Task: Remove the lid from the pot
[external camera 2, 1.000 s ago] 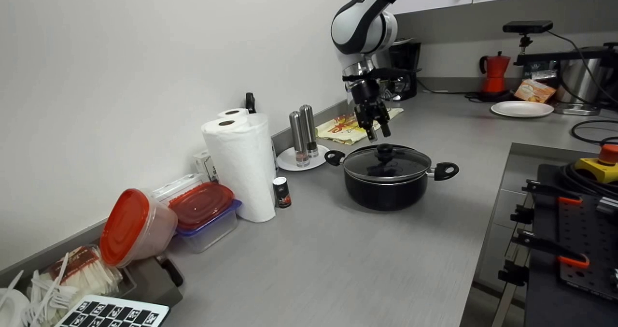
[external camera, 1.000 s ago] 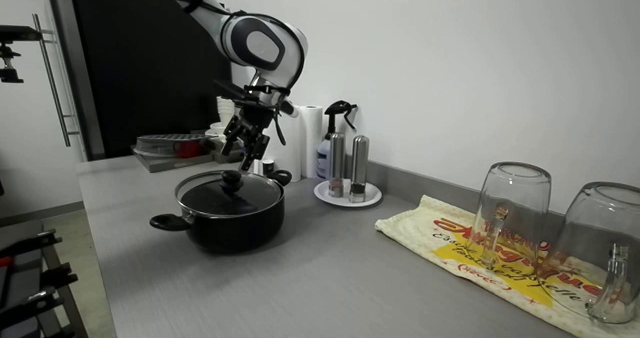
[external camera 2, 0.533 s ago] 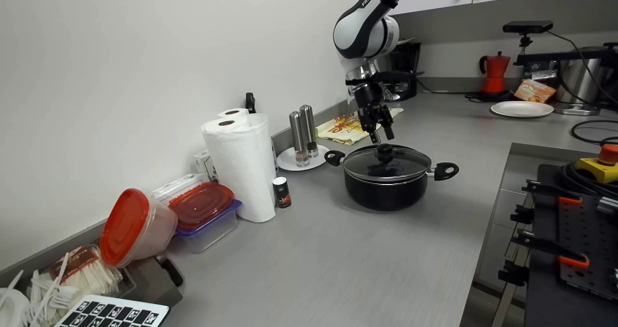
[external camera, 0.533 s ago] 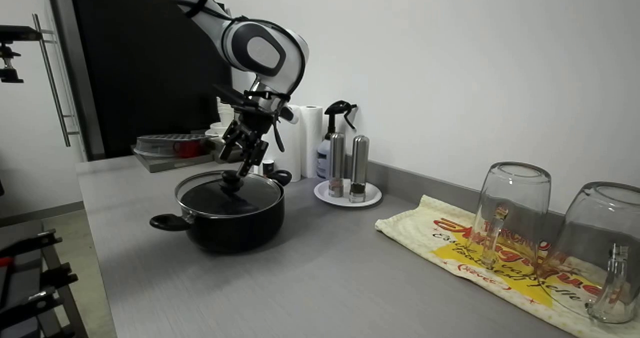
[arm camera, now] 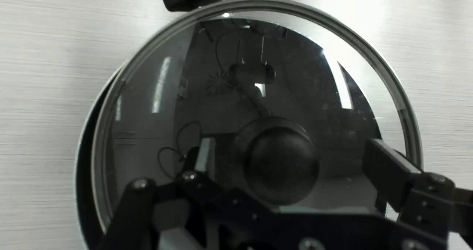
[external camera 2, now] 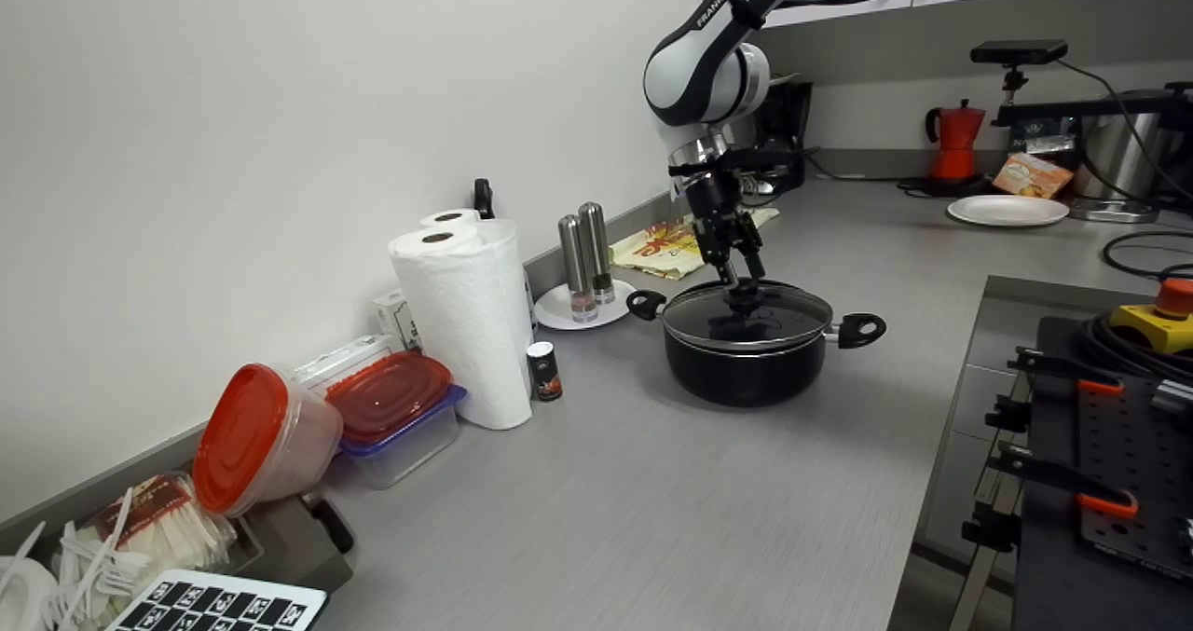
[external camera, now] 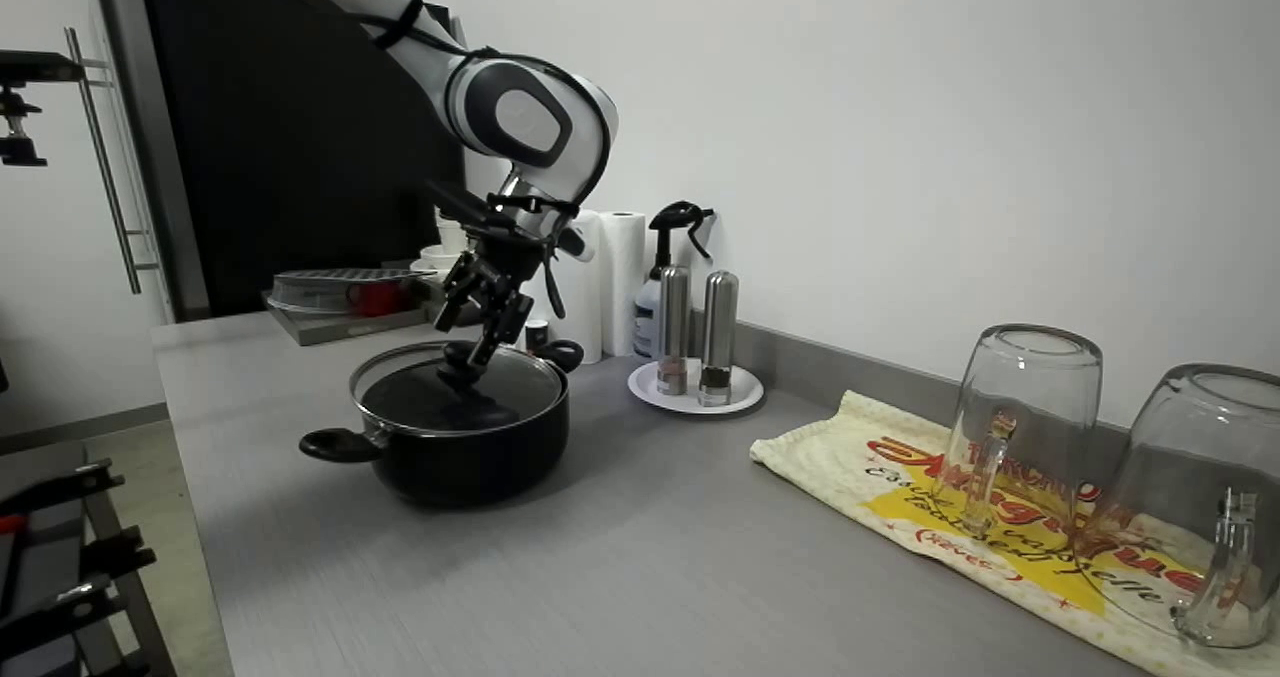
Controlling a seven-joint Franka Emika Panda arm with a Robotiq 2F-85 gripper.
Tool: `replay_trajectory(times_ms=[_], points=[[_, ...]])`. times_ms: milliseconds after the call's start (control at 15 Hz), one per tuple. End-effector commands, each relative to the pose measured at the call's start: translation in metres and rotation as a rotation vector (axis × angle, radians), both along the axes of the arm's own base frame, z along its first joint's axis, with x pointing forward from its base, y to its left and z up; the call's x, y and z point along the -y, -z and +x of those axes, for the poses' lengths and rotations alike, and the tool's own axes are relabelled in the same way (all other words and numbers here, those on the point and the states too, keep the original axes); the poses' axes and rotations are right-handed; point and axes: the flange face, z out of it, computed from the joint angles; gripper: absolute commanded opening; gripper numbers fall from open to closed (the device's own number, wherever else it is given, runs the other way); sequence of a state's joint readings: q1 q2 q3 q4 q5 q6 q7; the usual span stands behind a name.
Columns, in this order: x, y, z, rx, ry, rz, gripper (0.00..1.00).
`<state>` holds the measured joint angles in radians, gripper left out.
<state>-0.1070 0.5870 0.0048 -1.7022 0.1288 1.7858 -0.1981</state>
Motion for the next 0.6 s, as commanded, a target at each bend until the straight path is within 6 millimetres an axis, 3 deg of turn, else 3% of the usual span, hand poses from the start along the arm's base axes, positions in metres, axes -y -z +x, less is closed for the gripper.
replay_trajectory(times_ms=[0,400,533], points=[[-0.0026,0.0022,0.0006,-0.017,-0.009,0.012,0.74],[-0.0019,0.0021,0.0002,-0.022,-0.007,0.012,0.28],[-0.0018,-0.0019,-0.0003,-0.022,-0.010,0.008,0.24]])
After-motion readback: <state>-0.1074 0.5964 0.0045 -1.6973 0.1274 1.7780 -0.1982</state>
